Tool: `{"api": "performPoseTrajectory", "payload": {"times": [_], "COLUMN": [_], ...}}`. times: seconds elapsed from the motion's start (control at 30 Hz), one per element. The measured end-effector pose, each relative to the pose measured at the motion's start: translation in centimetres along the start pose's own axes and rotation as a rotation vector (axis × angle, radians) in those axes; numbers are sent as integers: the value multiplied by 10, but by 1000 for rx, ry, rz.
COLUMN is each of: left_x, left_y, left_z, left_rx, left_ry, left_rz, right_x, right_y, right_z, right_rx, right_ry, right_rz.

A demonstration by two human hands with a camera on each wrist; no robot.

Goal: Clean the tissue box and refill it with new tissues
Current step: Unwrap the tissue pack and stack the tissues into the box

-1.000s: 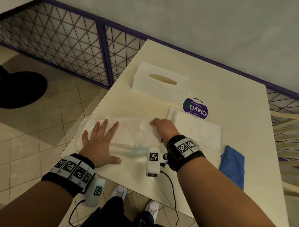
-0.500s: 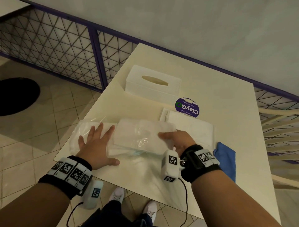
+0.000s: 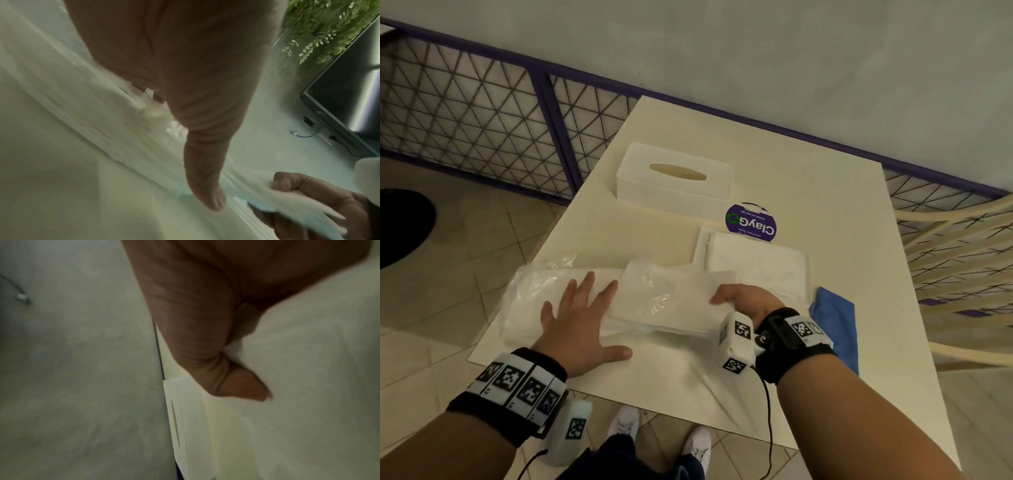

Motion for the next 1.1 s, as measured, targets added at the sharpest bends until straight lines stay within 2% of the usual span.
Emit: {"api": "performPoseTrajectory", "payload": {"times": [0.1,0.2,0.3,0.43,0.53,0.63,0.7,0.73,0.8,0.83,0.97,1.1], "left_x": [4,5,4,1,-1,2,4,4,4,4,6,7], "left_y": [-1,-4,-6,-7,-9,-10,-10,-9,-7,-6,-1,0], "left_z": [-4,-6,-9,-16,-23,-25,-25,-25,-23,-21,-15,-12], "left_rx": [-19,-23,-12,61,115,80,59,57,58,54,42,62], "left_ry": [4,22,3,-15,3,50,68,69,77,81,84,94], "left_rz": [23,16,-3,-61,-103,-90,-87,-93,-123,-138,-161,-178], "right_x": [-23,-17,-6,-11,-22,-25,-23,-22,-19,-18,-7,5], "right_y": [-9,-12,-21,-27,-21,-14,-11,-8,-8,-9,-29,-37], "right_z": [-3,-12,-15,-9,-3,6,14,17,23,26,29,33], "right_rx": [6,33,6,-144,-251,-385,-515,-561,-567,-539,-370,-298], "right_ry": [74,-14,-36,-20,221,444,437,402,326,332,696,716], "right_rz": [-162,-36,-37,-146,-273,-429,-428,-372,-246,-227,-334,-372]}}
Point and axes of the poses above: each hand's wrist, its own y-axis away from the middle knuckle, its own x-axis out of the palm, z = x × y, the point moved 4 cm from there along -y, towards the middle knuckle, and after that the axes turned 10 degrees about x, right-handed, at the moved point
